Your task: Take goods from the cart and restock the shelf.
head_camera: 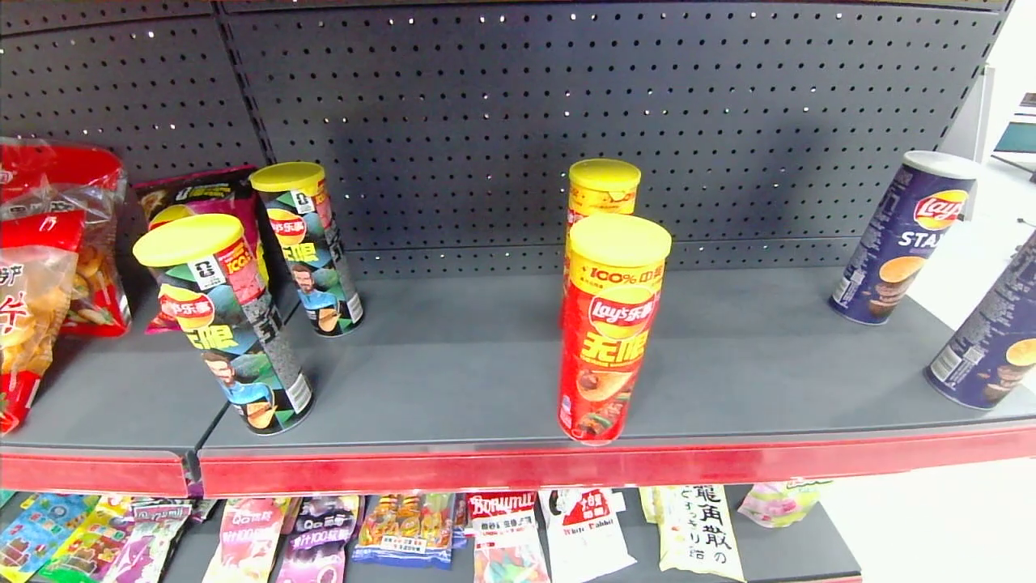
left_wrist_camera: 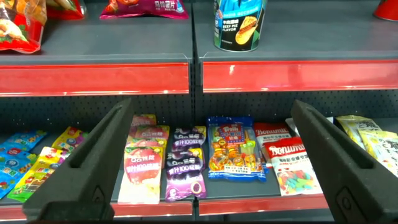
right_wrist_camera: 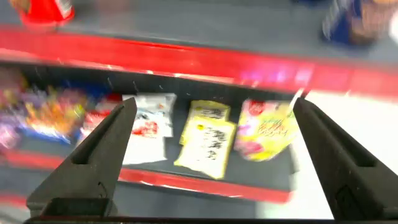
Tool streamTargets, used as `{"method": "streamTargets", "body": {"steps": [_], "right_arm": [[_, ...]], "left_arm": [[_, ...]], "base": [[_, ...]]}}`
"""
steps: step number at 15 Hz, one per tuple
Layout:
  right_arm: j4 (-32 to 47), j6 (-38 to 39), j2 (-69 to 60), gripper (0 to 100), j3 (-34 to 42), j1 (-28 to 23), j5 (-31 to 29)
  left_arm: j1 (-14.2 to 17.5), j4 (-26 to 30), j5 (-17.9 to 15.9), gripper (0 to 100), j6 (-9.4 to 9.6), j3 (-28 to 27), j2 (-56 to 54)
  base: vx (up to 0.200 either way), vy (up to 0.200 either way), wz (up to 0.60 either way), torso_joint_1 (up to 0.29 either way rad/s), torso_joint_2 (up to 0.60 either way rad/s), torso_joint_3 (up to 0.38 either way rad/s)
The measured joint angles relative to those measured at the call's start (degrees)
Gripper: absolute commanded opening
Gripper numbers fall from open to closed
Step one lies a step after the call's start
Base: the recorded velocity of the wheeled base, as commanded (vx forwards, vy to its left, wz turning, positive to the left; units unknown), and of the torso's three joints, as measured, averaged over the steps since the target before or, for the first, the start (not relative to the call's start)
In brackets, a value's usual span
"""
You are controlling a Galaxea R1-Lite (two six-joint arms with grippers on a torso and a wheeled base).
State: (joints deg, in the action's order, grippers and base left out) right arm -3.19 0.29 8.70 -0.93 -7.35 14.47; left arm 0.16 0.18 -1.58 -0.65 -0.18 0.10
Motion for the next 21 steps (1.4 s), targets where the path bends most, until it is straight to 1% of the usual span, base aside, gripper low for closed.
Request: {"method": "streamTargets", "body": {"steps": [3, 5, 6, 7, 8, 9, 10, 11, 13, 15, 16, 17, 19, 21], "right_arm": [[0.0, -0.84, -2.29, 100, 0.71, 0.28, 2.24], [0.09, -0.8, -2.82, 100, -0.01, 0.88, 7.91], [0.11, -1.4, -2.93, 100, -0.69, 1.29, 8.05], [0.27, -2.47, -3.04, 100, -0.52, 1.46, 5.62], [0.2, -3.33, -3.12, 100, -0.15, 1.54, -0.9], [0.35, -2.96, -3.19, 100, 0.18, 1.6, -9.44], [1.32, -0.73, -3.23, 100, 0.46, 1.62, -14.31], [3.3, 0.61, -3.25, 100, 0.72, 1.66, -15.02], [3.29, 0.6, -3.34, 100, 0.79, 3.0, -13.25], [3.27, 0.22, -3.63, 100, 0.83, 7.98, -12.59], [3.27, 0.09, -4.02, 100, 0.83, 9.13, -12.56], [3.27, -0.02, -5.01, 100, 0.83, 9.0, -12.59], [3.29, -0.02, -7.02, 100, 0.83, 7.88, -14.87], [3.29, -0.09, -8.0, 100, 0.83, 7.51, -15.04]], "left_arm": [[0.0, 0.0, 0.02, 100, 0.02, 0.0, 0.0], [0.0, 0.0, 0.02, 100, 0.0, 0.0, 0.0], [0.0, 0.0, 0.0, 100, 0.0, 0.0, 0.0], [-0.02, 0.0, 0.0, 100, 0.0, 0.0, 0.0], [0.0, -0.02, 0.0, 100, 0.02, 0.0, 0.0], [0.0, 0.0, 0.02, 100, 0.07, 0.0, 0.0], [0.0, -0.02, 0.0, 100, 0.0, 0.0, 0.0], [0.0, 0.0, 0.02, 100, 0.02, 0.0, 0.0], [0.0, 0.0, 0.02, 100, 0.05, 0.0, 0.0], [0.0, 0.0, 0.0, 100, 0.02, 0.0, 0.0], [0.02, 0.0, 0.0, 100, 0.02, 0.0, 0.0], [-0.02, 0.0, 0.02, 100, 0.02, 0.0, 0.0], [-0.02, -0.02, 0.0, 100, 0.02, 0.0, 0.0], [0.0, 0.0, 0.0, 100, 0.05, 0.0, 0.0]], "base": [[0.0, 0.0, 0.0, 0.0, 0.0, 0.0], [0.0, 0.0, 0.0, 0.0, 0.0, 0.0], [0.0, 0.0, 0.0, 0.0, 0.0, 0.0], [0.0, 0.0, 0.0, 0.0, 0.0, 0.0], [0.0, 0.0, 0.0, 0.0, 0.0, 0.0], [0.0, 0.0, 0.0, 0.0, 0.0, 0.0], [0.0, 0.0, 0.0, 0.0, 0.0, 0.0], [0.0, 0.0, 0.0, 0.0, 0.0, 0.0], [0.0, 0.0, 0.0, 0.0, 0.0, 0.0], [0.0, 0.0, 0.0, 0.0, 0.0, 0.0], [0.0, 0.0, 0.0, 0.0, 0.0, 0.0], [0.0, 0.0, 0.0, 0.0, 0.0, 0.0], [0.0, 0.0, 0.0, 0.0, 0.0, 0.0], [0.0, 0.0, 0.0, 0.0, 0.0, 0.0]]}}
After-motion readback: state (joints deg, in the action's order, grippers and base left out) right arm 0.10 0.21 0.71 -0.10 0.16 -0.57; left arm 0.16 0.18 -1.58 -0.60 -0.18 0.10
